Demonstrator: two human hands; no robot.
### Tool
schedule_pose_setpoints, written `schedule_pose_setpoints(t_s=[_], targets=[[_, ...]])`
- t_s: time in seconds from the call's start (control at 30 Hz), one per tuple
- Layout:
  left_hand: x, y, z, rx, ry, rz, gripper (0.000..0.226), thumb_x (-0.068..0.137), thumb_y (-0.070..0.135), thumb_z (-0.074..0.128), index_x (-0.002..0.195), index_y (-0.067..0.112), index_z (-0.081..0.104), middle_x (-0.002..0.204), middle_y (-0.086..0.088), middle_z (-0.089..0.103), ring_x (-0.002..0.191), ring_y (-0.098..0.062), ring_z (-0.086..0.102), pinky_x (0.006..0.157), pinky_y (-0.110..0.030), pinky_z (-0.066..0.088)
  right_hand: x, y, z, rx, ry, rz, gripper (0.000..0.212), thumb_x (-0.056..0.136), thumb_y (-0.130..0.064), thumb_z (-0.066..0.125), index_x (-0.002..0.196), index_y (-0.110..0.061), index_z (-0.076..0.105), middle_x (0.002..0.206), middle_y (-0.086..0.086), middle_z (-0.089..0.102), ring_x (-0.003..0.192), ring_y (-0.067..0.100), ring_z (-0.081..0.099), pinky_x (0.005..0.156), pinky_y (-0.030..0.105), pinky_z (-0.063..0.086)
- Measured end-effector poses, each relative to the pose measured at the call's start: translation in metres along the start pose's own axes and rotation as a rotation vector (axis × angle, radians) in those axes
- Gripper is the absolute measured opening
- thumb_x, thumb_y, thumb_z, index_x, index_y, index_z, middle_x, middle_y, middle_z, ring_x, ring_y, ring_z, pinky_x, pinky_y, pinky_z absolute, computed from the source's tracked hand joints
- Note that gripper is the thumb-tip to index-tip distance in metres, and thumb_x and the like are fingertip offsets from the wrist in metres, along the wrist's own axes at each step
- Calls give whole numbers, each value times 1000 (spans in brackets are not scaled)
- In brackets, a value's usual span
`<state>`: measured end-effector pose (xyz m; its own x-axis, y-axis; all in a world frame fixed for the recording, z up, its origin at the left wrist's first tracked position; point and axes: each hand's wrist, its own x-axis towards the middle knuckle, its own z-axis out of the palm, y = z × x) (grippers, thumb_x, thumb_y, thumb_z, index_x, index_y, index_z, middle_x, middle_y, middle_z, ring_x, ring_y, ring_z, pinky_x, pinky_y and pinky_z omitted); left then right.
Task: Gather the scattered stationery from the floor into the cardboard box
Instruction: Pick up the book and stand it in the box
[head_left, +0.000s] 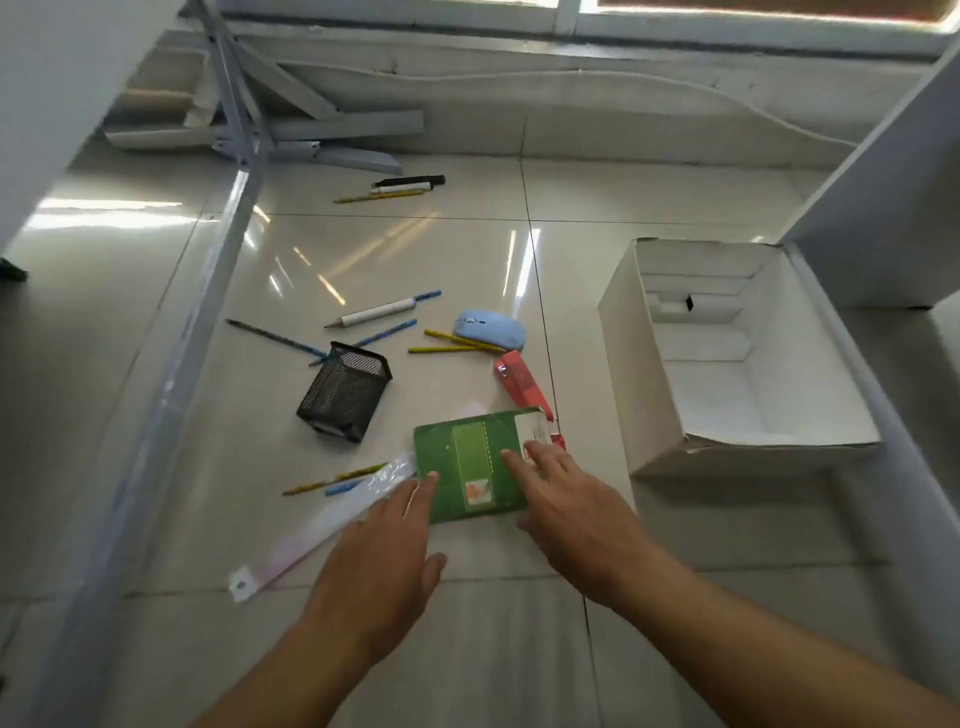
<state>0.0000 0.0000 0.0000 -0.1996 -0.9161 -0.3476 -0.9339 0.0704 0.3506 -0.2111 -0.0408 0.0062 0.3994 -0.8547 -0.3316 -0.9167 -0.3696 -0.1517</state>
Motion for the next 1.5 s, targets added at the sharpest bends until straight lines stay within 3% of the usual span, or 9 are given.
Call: schedule_pose_setpoints(t_s=[0.23, 0.43, 0.6, 0.77, 0.9, 1.07, 1.17, 1.3, 1.5], targets=[[58, -2, 36, -365, 94, -197, 99, 89, 45, 72, 161, 17, 10, 161, -4, 27, 147, -21, 30, 116, -34, 32, 68, 15, 16, -200, -51, -94, 116, 88, -39, 73, 160, -22, -16, 167, 20, -19, 153, 42, -17, 122, 64, 2], [77, -1, 40, -490, 180, -273, 103, 79, 37, 84, 158, 23, 19, 147, -5, 36, 132, -24, 46, 98, -33, 41, 96, 14, 22, -347, -66, -146, 142, 63, -51, 91, 161, -16, -6, 155, 24, 29, 146, 40, 28, 121, 64, 12], [83, -3, 38, -599, 225, -388, 102, 72, 31, 90, 153, 17, 30, 135, -10, 47, 114, -21, 51, 92, -35, 43, 98, 12, 24, -333, -55, -176, 135, 66, -45, 90, 160, -9, 2, 150, 28, 34, 140, 43, 34, 123, 57, 17], [87, -6, 11, -859, 302, -449, 58, 86, 38, 78, 133, 20, 51, 111, -4, 62, 88, -14, 62, 67, -30, 50, 84, 19, 2, -194, -79, -182, 138, 67, -63, 82, 161, -11, -6, 157, 27, 21, 145, 43, 22, 122, 48, 22], [98, -9, -16, -1624, 267, -564, 30, 106, 28, 48, 122, 12, 67, 108, -15, 73, 88, -28, 69, 80, -44, 53, 77, 28, -22, 282, -163, -73, 143, 61, -63, 82, 161, -18, -11, 167, 3, -22, 156, 25, -15, 127, 43, 16], [95, 9, -13, -1659, 0, -367, 32, 109, 12, 39, 120, 13, 69, 113, -11, 76, 96, -26, 72, 87, -42, 54, 74, 31, -39, 910, -228, 64, 87, 58, -53, 86, 135, -28, 55, 124, -3, 64, 111, 16, 66, 95, 41, 59], [94, 22, -7, -1662, -121, -299, 27, 106, 13, 49, 123, 13, 70, 114, -9, 75, 96, -20, 71, 98, -46, 50, 69, 26, -44, 1130, -225, 102, 69, 65, -48, 79, 128, -23, 69, 124, -15, 66, 110, 9, 65, 99, 36, 54], [94, 38, -7, -1648, -119, -300, 27, 101, 29, 57, 119, 15, 72, 106, -4, 78, 92, -19, 74, 77, -39, 57, 65, 20, -49, 1431, -234, 84, 12, 82, -27, 60, 81, -18, 67, 84, 5, 61, 80, 22, 58, 78, 38, 46], [97, 32, -4, -1496, 100, -446, 38, 84, 36, 75, 116, 17, 69, 106, -3, 79, 102, -26, 74, 84, -47, 62, 70, 21, -41, 1272, -93, 191, 15, 102, -22, 57, 109, -17, 70, 105, 4, 77, 93, 23, 76, 83, 41, 63]])
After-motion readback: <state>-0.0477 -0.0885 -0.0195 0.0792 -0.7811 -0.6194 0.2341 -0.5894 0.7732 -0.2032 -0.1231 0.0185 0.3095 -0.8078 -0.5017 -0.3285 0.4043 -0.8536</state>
